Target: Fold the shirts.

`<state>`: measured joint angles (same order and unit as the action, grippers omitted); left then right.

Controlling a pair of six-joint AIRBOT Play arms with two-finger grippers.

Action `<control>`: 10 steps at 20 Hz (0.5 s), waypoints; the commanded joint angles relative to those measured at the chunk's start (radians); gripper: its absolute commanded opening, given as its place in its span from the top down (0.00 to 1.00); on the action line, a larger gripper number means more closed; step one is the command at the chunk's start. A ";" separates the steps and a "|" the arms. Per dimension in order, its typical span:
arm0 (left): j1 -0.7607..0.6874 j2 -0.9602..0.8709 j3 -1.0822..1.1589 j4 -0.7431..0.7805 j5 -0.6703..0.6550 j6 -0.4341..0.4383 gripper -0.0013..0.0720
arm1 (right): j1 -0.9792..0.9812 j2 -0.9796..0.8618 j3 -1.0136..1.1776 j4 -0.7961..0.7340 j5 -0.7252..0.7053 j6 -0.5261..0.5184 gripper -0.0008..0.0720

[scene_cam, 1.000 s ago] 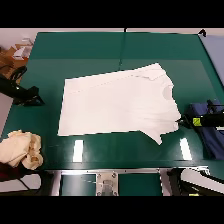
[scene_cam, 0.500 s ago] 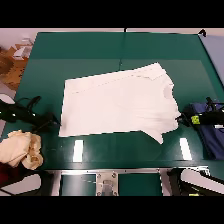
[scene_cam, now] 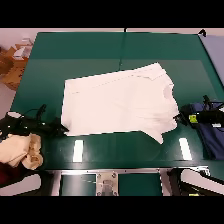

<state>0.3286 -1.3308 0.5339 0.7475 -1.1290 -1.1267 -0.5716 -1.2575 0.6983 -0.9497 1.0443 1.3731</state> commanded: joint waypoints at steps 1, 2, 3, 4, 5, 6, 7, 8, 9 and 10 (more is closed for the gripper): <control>0.002 0.003 0.041 -0.047 -0.040 0.044 0.95 | 0.002 0.002 0.008 0.013 0.022 -0.013 0.97; 0.002 0.010 0.079 -0.048 -0.080 0.043 0.95 | 0.002 0.010 0.021 0.037 0.048 -0.024 0.97; 0.002 0.027 0.130 -0.048 -0.127 0.041 0.95 | 0.002 0.029 0.043 0.061 0.074 -0.024 0.97; 0.002 0.052 0.187 -0.048 -0.167 0.027 0.95 | 0.002 0.061 0.086 0.088 0.106 -0.024 0.97; 0.002 0.093 0.264 -0.050 -0.203 0.011 0.95 | 0.001 0.103 0.150 0.122 0.141 -0.023 0.97; 0.002 0.140 0.349 -0.053 -0.228 -0.003 0.95 | -0.002 0.147 0.225 0.159 0.171 -0.023 0.97; 0.002 0.197 0.454 -0.060 -0.240 -0.024 0.95 | -0.004 0.195 0.312 0.196 0.194 -0.014 0.97; 0.002 0.254 0.556 -0.077 -0.240 -0.050 0.95 | -0.010 0.246 0.415 0.235 0.206 -0.011 0.97; 0.002 0.312 0.677 -0.103 -0.232 -0.054 0.95 | -0.016 0.294 0.514 0.265 0.204 -0.011 0.97; 0.002 0.368 0.805 -0.121 -0.211 -0.054 0.95 | -0.027 0.344 0.622 0.282 0.190 -0.007 0.97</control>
<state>0.3302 -1.0973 1.0595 0.6785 -1.3273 -1.1500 -0.5831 -1.0283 1.0935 -0.7605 1.2095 1.3563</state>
